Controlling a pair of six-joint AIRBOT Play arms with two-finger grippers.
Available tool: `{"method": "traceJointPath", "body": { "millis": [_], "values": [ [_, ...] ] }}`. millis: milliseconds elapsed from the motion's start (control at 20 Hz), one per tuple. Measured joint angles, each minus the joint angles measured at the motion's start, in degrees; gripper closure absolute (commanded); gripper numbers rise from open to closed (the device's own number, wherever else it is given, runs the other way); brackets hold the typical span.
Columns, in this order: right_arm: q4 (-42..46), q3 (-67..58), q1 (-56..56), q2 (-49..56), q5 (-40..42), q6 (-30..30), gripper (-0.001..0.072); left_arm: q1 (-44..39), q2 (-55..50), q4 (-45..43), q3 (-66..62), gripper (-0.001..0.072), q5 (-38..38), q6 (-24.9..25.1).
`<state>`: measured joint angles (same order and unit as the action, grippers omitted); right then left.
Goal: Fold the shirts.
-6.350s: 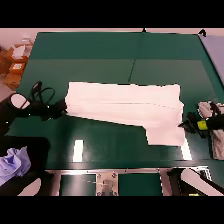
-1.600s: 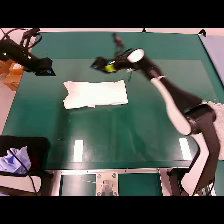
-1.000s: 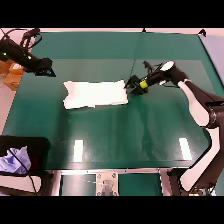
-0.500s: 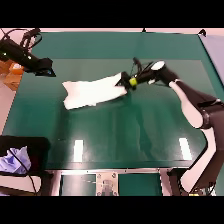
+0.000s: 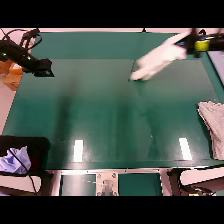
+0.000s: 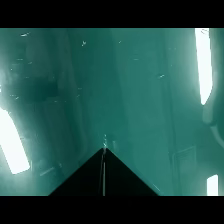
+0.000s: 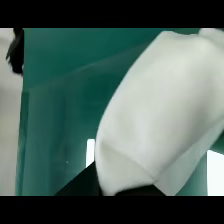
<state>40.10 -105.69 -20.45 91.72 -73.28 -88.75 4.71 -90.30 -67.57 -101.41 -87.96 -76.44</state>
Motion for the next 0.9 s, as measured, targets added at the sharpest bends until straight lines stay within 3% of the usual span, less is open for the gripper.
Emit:
{"method": "traceJointPath", "body": {
  "millis": [500,700,900],
  "values": [
    [11.8,2.1,-33.4,-6.7,-7.5,-3.9,0.0696,0.0,0.0,-0.1,0.0,0.0685,0.0,0.0],
    [13.2,3.3,-38.0,-7.1,-9.2,-4.7,0.0696,0.0,0.0,0.1,0.0,0.0685,0.0,-0.6],
    [18.8,3.7,-39.6,-8.4,-14.2,-9.3,0.0696,0.0,0.0,0.4,0.0,0.0685,0.0,-1.0]
  ]
}}
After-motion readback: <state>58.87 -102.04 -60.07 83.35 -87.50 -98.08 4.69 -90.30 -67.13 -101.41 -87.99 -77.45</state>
